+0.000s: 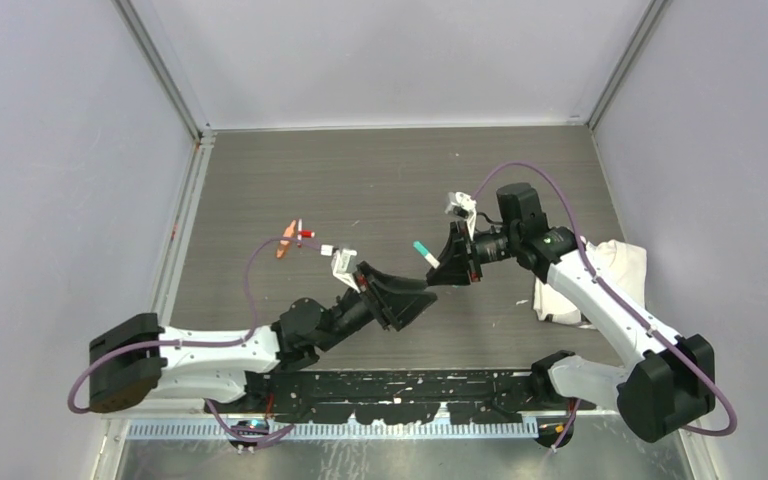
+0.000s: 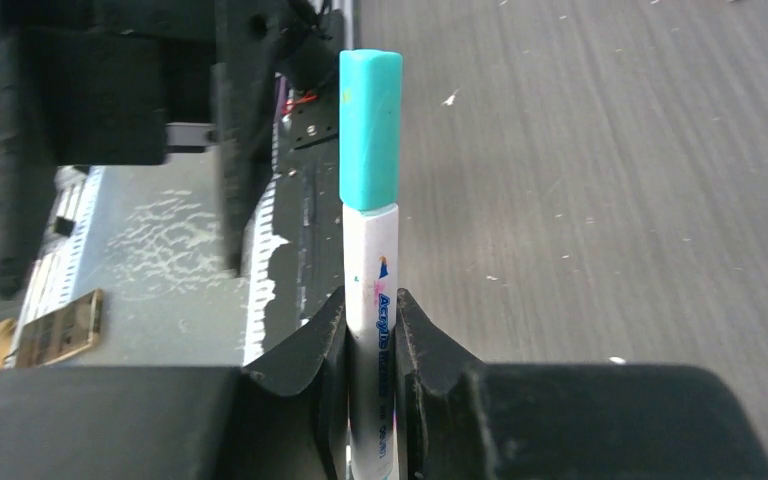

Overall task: Insert the pens into the pen caps
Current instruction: Press the pen cap onto the pen.

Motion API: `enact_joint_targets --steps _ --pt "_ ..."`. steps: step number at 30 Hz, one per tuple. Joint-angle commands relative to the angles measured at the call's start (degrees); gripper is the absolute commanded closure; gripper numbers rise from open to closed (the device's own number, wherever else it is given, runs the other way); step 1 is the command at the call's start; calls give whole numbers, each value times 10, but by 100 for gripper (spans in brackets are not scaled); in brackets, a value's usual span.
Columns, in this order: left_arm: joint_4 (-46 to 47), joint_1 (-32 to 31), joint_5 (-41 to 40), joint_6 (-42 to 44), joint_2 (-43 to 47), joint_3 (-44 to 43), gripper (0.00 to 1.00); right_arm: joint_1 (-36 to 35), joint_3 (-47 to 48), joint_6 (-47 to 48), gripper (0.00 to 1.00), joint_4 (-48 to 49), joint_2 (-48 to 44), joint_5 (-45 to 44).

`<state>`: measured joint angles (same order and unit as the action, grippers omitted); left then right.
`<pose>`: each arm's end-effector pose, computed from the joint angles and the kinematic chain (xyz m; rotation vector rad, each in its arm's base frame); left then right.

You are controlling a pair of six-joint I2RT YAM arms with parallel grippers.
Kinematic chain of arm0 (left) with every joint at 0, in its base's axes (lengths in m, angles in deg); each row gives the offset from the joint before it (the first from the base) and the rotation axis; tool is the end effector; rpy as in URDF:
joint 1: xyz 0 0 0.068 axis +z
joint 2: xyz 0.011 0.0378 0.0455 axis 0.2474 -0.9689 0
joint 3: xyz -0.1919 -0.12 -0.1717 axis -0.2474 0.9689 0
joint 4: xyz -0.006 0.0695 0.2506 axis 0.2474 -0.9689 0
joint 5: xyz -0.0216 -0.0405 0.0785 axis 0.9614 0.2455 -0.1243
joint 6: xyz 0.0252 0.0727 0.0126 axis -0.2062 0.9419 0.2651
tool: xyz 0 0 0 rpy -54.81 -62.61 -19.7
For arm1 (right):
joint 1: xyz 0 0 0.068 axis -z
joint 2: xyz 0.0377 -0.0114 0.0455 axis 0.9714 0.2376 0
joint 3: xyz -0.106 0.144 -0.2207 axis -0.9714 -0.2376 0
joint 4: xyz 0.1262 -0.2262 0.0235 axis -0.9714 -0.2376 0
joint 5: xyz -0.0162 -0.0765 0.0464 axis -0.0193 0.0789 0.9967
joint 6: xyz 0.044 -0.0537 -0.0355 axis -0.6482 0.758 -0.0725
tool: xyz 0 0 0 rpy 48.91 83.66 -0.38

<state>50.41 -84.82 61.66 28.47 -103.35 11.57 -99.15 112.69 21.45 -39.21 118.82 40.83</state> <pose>0.0999 -0.2374 0.2907 0.0850 1.4338 -1.5875 0.1902 0.1473 0.2964 -1.2214 1.6936 1.3980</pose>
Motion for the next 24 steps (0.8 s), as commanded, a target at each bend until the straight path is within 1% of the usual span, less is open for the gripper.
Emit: enact_joint_targets --steps 1,3,5,7,10,12,15,20,22,24 --pt "-81 -17 36 30 75 18 40 7 21 -28 99 63 2 -23" --pt "-121 -17 18 50 112 25 35 7 17 -47 99 79 0 -14" --pt "-155 -16 -17 68 153 29 26 7 11 -70 99 106 -2 -6" --pt "-164 -15 -40 87 176 26 17 7 6 -84 99 118 -5 -3" --pt "-168 -7 -53 116 183 6 9 7 3 -98 99 130 -6 0" --pt "-162 -3 -59 132 174 -10 1 7 0 -104 99 136 -6 0" --pt "-138 15 -57 133 151 -30 0 8 -1 -109 99 140 -7 1" --pt "-125 92 22 81 94 -71 0 9 -2 -111 99 142 -8 8" --pt "-106 110 41 65 70 -82 0 10 -3 -111 99 143 -8 10" --pt "-88 120 49 55 47 -94 3 12 -3 -112 99 143 -8 11"
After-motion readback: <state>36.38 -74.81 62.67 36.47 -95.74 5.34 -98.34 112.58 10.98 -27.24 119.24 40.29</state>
